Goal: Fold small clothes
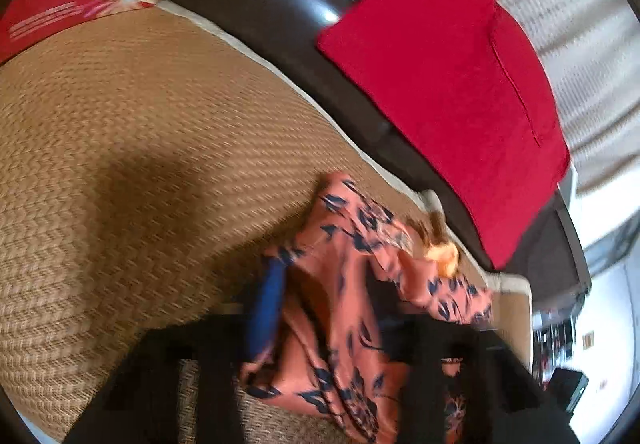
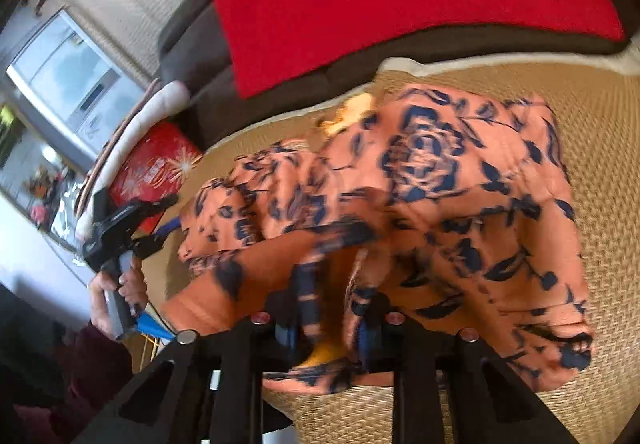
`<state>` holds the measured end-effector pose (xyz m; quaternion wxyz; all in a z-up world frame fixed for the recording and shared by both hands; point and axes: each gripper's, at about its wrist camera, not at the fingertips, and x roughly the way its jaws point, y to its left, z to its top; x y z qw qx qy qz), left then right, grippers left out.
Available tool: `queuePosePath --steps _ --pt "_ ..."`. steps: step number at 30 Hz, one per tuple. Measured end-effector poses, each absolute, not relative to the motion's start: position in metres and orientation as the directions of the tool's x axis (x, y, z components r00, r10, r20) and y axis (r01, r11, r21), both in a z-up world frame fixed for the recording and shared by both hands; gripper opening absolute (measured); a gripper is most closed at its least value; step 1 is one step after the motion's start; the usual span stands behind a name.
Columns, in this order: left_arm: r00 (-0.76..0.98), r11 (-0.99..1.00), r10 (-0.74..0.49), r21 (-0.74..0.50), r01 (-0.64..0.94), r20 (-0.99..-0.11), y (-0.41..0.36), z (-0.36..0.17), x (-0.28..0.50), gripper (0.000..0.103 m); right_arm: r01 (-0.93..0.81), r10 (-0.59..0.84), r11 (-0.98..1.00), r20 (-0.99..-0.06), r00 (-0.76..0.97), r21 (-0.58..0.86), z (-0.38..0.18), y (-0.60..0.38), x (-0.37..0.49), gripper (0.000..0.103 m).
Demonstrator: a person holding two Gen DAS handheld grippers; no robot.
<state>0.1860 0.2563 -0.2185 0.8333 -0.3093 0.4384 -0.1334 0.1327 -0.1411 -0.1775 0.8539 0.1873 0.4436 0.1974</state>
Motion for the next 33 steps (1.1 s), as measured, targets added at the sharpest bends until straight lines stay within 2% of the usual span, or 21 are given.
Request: queuePosePath --steps 3,5,6,7,8,10,11,13,14,16,19,21,24,26,28,30,32,33 --pt "0.573 0.798 -0.488 -0.602 -0.013 -0.658 0.246 -0.213 0.187 0.026 -0.22 0.521 0.844 -0.65 0.554 0.489 -0.165 -0.115 0.135 0.015" --pt "0.564 0.775 -0.503 -0.631 -0.041 -0.655 0.246 -0.219 0.193 0.04 -0.228 0.556 0.815 -0.605 0.57 0.533 -0.157 -0.118 0.137 0.015" --pt "0.558 0.753 -0.519 -0.655 -0.06 -0.647 0.243 -0.223 0.199 0.057 -0.223 0.569 0.799 -0.582 0.581 0.559 -0.156 -0.129 0.139 0.015" --pt "0.555 0.73 -0.536 -0.679 -0.074 -0.637 0.244 -0.227 0.203 0.065 -0.215 0.584 0.778 -0.553 0.594 0.59 -0.154 -0.135 0.141 0.015" --pt "0.552 0.714 -0.549 -0.696 -0.08 -0.627 0.244 -0.231 0.206 0.065 -0.207 0.594 0.762 -0.535 0.601 0.614 -0.154 -0.141 0.142 0.015" --pt "0.545 0.705 -0.563 -0.705 -0.075 -0.621 0.239 -0.233 0.211 0.06 -0.169 0.599 0.74 -0.523 0.606 0.651 -0.16 -0.149 0.15 0.015" --pt "0.555 0.703 -0.567 -0.709 -0.06 -0.609 0.234 -0.232 0.213 0.052 -0.153 0.6 0.733 -0.523 0.606 0.663 -0.164 -0.154 0.152 0.015" --pt "0.551 0.703 -0.585 -0.711 -0.021 -0.595 0.222 -0.228 0.215 0.007 -0.121 0.612 0.715 -0.534 0.583 0.688 -0.171 -0.159 0.161 0.015" --pt "0.554 0.711 -0.584 -0.703 -0.002 -0.593 0.214 -0.225 0.217 0.004 -0.095 0.611 0.71 -0.543 0.576 0.698 -0.172 -0.168 0.164 0.015" --pt "0.57 0.733 -0.566 -0.68 0.017 -0.596 0.203 -0.22 0.218 0.004 -0.078 0.634 0.677 -0.526 0.567 0.732 -0.177 -0.171 0.168 0.019" --pt "0.576 0.733 -0.57 -0.679 0.034 -0.586 0.194 -0.218 0.221 0.004 -0.065 0.67 0.642 -0.517 0.533 0.764 -0.18 -0.176 0.17 0.02" --pt "0.568 0.756 -0.548 -0.654 0.024 -0.614 0.19 -0.217 0.224 0.005 -0.076 0.675 0.634 -0.504 0.539 0.769 -0.181 -0.174 0.17 0.021" --pt "0.527 0.771 -0.534 -0.637 -0.019 -0.662 0.185 -0.228 0.229 0.025 -0.049 0.681 0.632 -0.523 0.512 0.774 -0.191 -0.176 0.175 0.023" --pt "0.512 0.778 -0.526 -0.628 -0.033 -0.679 0.186 -0.234 0.228 0.026 -0.014 0.708 0.597 -0.518 0.479 0.802 -0.204 -0.179 0.181 0.023" --pt "0.511 0.805 -0.495 -0.592 -0.035 -0.703 0.187 -0.236 0.225 0.019 -0.011 0.706 0.602 -0.527 0.473 0.798 -0.21 -0.175 0.184 0.023" --pt "0.52 0.797 -0.501 -0.603 -0.033 -0.692 0.188 -0.236 0.225 0.001 -0.026 0.697 0.613 -0.525 0.489 0.79 -0.209 -0.175 0.182 0.019" --pt "0.545 0.77 -0.525 -0.637 -0.024 -0.654 0.189 -0.23 0.225 0.001 -0.038 0.743 0.553 -0.472 0.475 0.833 -0.207 -0.173 0.181 0.009" --pt "0.559 0.76 -0.535 -0.65 -0.01 -0.634 0.188 -0.226 0.225 0.001 -0.061 0.754 0.533 -0.442 0.485 0.844 -0.202 -0.172 0.18 0.009"
